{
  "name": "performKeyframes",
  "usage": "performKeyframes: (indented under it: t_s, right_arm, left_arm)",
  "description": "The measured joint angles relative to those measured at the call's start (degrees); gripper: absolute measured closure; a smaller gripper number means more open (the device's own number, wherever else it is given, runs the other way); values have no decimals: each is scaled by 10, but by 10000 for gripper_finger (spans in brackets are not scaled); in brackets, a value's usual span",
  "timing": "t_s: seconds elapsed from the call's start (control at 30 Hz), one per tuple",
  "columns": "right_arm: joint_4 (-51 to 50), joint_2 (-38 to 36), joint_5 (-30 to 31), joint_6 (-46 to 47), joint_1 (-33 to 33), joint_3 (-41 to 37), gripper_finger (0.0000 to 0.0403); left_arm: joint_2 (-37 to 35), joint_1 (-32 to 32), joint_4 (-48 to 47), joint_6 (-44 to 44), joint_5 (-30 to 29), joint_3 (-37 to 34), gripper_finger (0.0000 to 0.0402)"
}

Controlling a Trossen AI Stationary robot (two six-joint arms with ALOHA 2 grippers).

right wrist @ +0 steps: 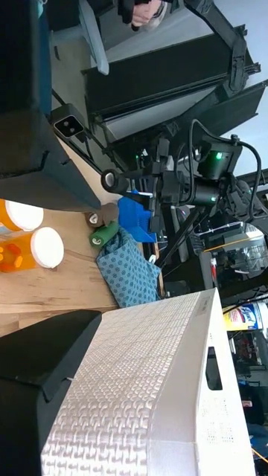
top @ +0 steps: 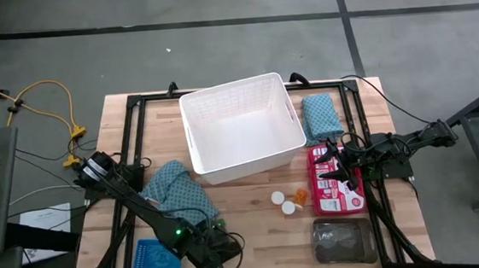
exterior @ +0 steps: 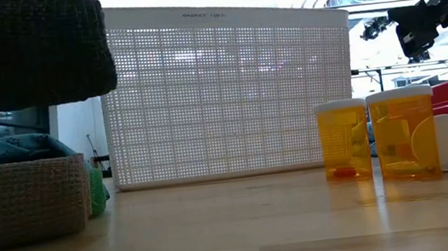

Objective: Pick & place medical supplies in basket/bin
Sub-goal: Put the black bandage into the black bin

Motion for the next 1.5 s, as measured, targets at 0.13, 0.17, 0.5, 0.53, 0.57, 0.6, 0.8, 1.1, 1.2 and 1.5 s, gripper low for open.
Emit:
performKeyframes:
  t_s: [0.13,0.17,0.5,0.53,0.57,0.6,0.8,1.1,1.2,1.5]
  right_arm:
    - [0,0,0,0,0,0,186]
    - [0,0,0,0,0,0,186]
    - [0,0,0,0,0,0,186]
    - [0,0,0,0,0,0,186]
    - [0,0,0,0,0,0,186]
    - [0,0,0,0,0,0,186]
    - [0,0,0,0,0,0,186]
    - [0,0,0,0,0,0,186]
    - [0,0,0,0,0,0,186]
    - [0,0,0,0,0,0,186]
  left_arm:
    - [0,2,2,3,-12,0,277]
    - [0,4,5,11,-21,0,277]
    - [-1,66,90,142,-46,1,277]
    - [-1,72,103,158,-46,1,277]
    - [-1,79,116,174,-46,1,277]
    - [-1,86,129,189,-46,1,277]
    - [-1,127,205,267,-54,1,277]
    - [-1,177,311,419,-61,2,277]
    - [5,183,346,452,-60,2,277]
    - [16,191,399,477,-55,2,277]
